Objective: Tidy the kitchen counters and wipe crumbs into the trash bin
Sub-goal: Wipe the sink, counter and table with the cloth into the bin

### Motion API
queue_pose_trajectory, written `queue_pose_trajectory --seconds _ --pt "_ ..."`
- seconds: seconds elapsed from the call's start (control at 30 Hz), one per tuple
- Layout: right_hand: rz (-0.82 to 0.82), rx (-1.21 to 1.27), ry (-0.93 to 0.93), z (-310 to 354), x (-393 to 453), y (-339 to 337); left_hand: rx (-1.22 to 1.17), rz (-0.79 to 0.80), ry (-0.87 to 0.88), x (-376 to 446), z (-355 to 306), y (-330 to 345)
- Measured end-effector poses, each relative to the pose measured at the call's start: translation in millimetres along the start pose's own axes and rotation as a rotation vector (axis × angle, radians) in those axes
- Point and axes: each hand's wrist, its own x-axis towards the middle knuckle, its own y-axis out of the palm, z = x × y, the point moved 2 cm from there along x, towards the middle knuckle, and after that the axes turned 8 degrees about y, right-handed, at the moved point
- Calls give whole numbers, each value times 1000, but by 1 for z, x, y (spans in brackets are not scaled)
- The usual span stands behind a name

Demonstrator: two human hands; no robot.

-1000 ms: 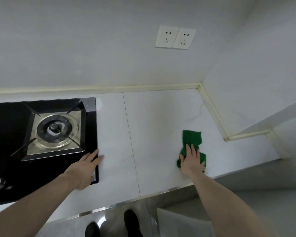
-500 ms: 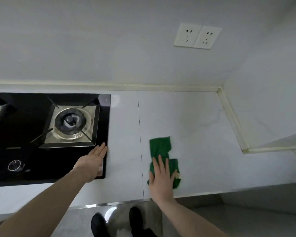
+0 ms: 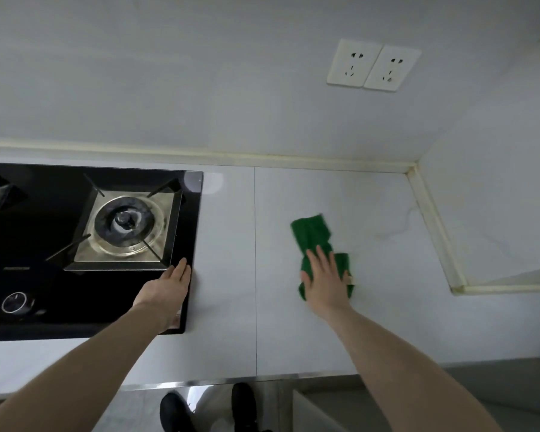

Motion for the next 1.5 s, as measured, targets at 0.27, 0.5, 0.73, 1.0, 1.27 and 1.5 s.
queue_pose_trajectory --seconds 0.27,0.5,0.73,1.0,1.27,1.5 --pt "28 124 460 -117 40 -53 44 -15 -2 12 -7 -9" --pt "47 153 465 -39 95 -61 72 -19 1 25 -7 -9" --pt "69 -20 -82 127 110 -15 89 23 -12 27 -7 -6" --pt "174 -94 -495 143 111 -10 52 3 -31 28 -11 -4" --pt "20 24 74 -22 186 -79 13 -21 -35 26 -14 -8" --pt "6 81 318 -71 183 -83 8 -3 -61 27 -10 -8"
